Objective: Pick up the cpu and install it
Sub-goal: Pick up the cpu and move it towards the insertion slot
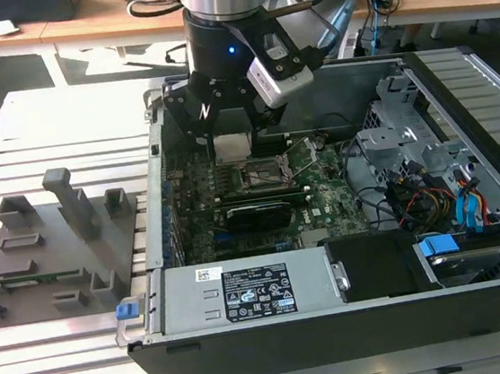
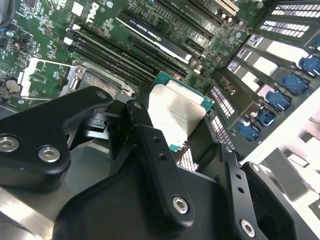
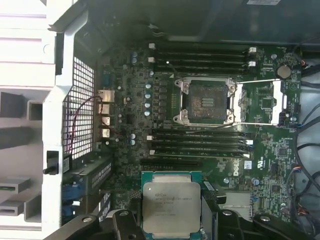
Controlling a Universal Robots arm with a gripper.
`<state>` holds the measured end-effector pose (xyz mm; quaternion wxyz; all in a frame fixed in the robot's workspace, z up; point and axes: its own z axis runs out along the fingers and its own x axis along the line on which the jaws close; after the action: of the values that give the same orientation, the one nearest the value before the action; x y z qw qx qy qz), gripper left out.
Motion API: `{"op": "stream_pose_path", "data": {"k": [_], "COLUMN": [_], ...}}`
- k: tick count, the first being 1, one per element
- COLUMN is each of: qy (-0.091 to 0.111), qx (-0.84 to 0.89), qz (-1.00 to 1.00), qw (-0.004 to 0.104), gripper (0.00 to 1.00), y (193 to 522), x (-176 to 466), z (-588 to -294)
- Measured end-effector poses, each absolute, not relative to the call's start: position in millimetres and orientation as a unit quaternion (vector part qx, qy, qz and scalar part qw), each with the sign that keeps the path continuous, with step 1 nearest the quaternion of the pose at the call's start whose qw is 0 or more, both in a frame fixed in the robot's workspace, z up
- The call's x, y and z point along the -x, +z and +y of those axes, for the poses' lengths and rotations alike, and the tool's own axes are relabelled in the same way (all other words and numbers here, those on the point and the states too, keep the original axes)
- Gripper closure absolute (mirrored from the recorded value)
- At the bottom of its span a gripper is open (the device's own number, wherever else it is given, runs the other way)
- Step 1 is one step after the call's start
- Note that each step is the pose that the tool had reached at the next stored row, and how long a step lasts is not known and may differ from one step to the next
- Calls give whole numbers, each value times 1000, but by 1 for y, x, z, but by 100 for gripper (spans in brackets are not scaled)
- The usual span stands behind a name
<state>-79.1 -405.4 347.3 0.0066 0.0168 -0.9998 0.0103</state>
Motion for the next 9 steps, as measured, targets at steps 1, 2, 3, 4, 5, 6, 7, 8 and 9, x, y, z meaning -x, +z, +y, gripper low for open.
{"op": "stream_pose_path", "data": {"k": [1,2,3,4,5,6,7,8,9], "qy": [10,10,10,10,10,10,10,10,10], "qx": [-17,-17,-17,-17,-17,-17,-17,-17,-17], "qz": [-1000,-1000,-1000,-1000,-1000,-1000,-1000,-1000,-1000], "qw": [7,7,7,7,7,7,7,8,8], "gripper": [45,45,45,45,45,45,45,45,45], "y": [347,346,346,345,345,345,344,343,342], "x": [78,76,74,73,71,70,67,66,64], "z": [-405,-405,-405,-405,-405,-405,-405,-405,-405]}}
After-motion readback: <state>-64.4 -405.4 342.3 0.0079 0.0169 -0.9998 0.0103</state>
